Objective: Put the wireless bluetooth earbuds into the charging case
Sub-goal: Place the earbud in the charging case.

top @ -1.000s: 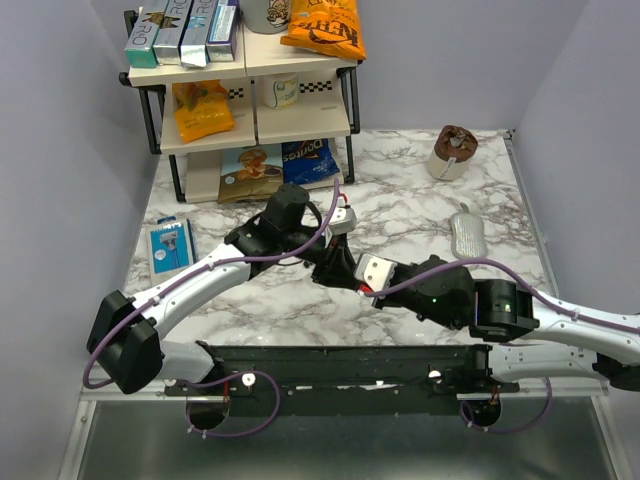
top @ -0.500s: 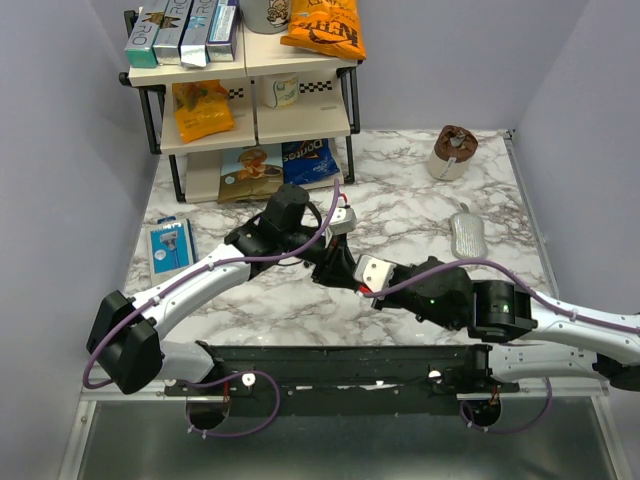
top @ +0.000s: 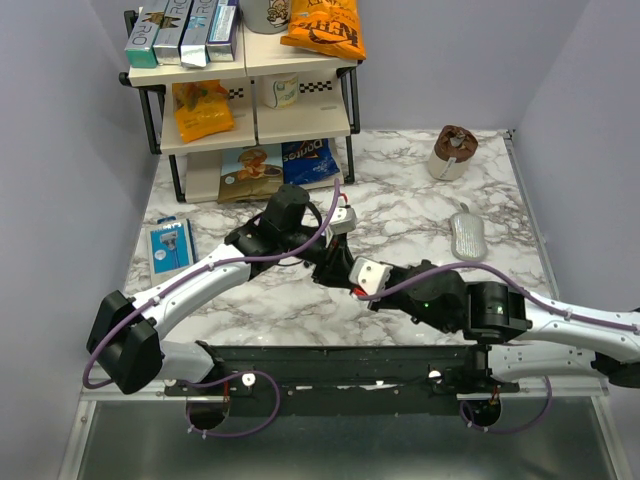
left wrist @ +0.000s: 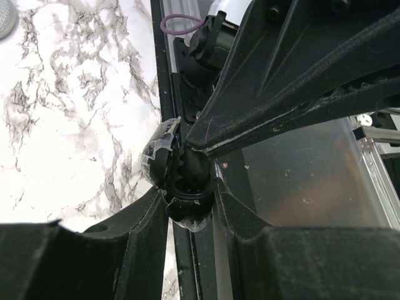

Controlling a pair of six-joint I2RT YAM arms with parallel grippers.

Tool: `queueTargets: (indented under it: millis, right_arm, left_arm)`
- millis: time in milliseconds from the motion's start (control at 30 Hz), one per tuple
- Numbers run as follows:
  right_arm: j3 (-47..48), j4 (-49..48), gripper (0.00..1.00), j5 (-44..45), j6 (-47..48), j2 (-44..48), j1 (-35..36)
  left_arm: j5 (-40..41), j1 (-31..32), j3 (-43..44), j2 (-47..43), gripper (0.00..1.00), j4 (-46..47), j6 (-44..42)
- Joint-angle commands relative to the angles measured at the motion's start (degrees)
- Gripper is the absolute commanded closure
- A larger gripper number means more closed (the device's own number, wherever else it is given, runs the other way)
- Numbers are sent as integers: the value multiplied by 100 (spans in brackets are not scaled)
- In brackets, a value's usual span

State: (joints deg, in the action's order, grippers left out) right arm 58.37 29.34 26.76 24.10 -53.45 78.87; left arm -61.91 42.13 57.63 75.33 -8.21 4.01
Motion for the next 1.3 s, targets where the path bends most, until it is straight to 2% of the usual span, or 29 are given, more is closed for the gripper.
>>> queueTargets:
  millis: [0, 300, 500, 767, 1267]
  right_arm:
    - [-98, -87, 99, 66, 51, -121, 120]
    - [-352, -411, 99, 390, 244, -17, 322]
    - [-528, -745, 99, 295, 218, 282, 322]
    - [-484, -755, 99, 523, 174, 283, 322]
    - [-599, -772, 80, 611, 368, 590, 322]
  left_arm:
    - [82, 32, 117, -141, 100, 381, 82]
    - [-111, 32, 56, -168, 100, 601, 231]
    - [-216, 32, -58, -168, 100, 1031, 513]
    - [-199, 32, -67, -185, 100, 1093, 539]
    - [-278, 23, -120, -291, 100, 1216, 575]
